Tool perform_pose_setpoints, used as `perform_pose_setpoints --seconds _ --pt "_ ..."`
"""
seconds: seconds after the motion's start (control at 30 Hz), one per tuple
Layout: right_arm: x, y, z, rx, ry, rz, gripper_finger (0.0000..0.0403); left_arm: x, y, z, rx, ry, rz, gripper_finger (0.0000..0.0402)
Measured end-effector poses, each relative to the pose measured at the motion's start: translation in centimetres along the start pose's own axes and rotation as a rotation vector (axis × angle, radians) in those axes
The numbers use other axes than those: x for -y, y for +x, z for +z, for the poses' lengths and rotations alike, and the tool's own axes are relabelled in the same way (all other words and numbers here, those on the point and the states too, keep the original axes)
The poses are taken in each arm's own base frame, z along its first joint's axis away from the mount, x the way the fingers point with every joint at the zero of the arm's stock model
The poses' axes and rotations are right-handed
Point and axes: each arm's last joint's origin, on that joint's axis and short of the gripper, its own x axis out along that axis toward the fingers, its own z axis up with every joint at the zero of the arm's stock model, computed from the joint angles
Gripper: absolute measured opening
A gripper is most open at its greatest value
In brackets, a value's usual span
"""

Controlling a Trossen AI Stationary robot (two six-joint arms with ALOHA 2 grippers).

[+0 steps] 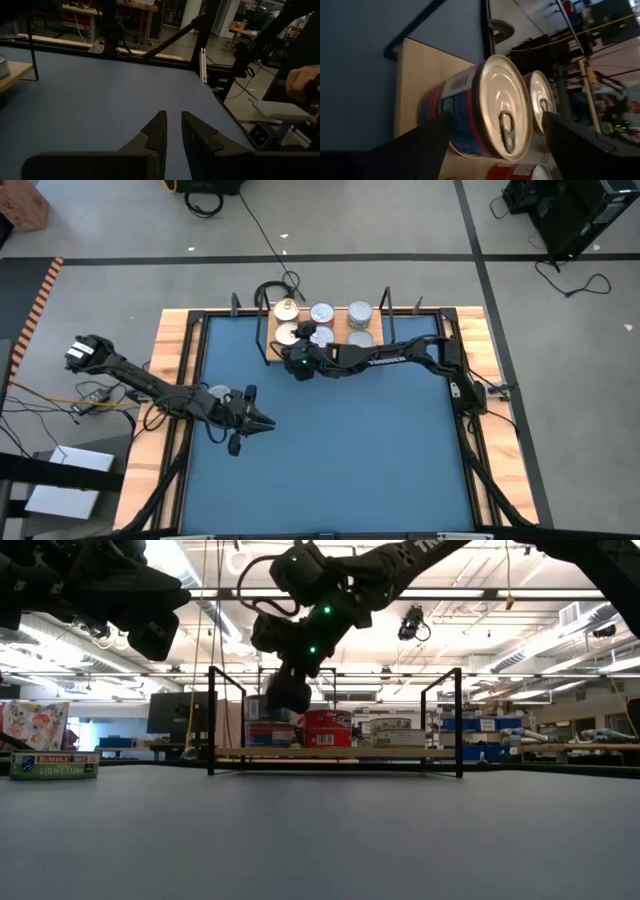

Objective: Stack canned seafood by type on shelf
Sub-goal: Stack the blue tuna can on top of the other blue tuna can on the shelf

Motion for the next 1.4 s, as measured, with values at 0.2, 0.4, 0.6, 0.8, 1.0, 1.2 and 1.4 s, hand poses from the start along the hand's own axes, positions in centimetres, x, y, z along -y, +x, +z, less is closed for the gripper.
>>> perform_pose_setpoints --seconds 0.2,0.4,0.6,0.8,1.0,1.2,1.4 --pt "0.0 -0.1 0.0 -0.010 0.035 0.034 0.0316 0.0 0.0 0.0 -0.001 0.000 0.000 0.0060" --pt "0.0 -0.1 0.0 -0.009 0.032 0.041 0.0307 0.0 0.0 0.0 -0.001 0.000 0.000 0.0060" --pt "0.6 -1.1 0.4 -0.006 0.032 0.028 0.0260 0.0 0.0 -0.1 -0.008 0.016 0.002 0.0060" --pt "1.3 -0.9 -0.3 -0.051 0.065 0.039 0.0101 -0.1 0.0 -0.4 -0.037 0.029 0.009 0.0060" --pt "1.1 -1.0 -0.3 -0.052 0.066 0.044 0.0020 -0.1 0.0 -0.5 -0.052 0.029 0.012 0.0060" --pt "1.3 -0.8 -0.5 -0.061 0.099 0.039 0.0007 -0.1 0.0 -0.5 -0.056 0.029 0.013 0.0060" --pt "1.4 -0.8 -0.9 -0.089 0.117 0.050 0.0007 -0.1 0.0 -0.6 -0.060 0.030 0.012 0.0060"
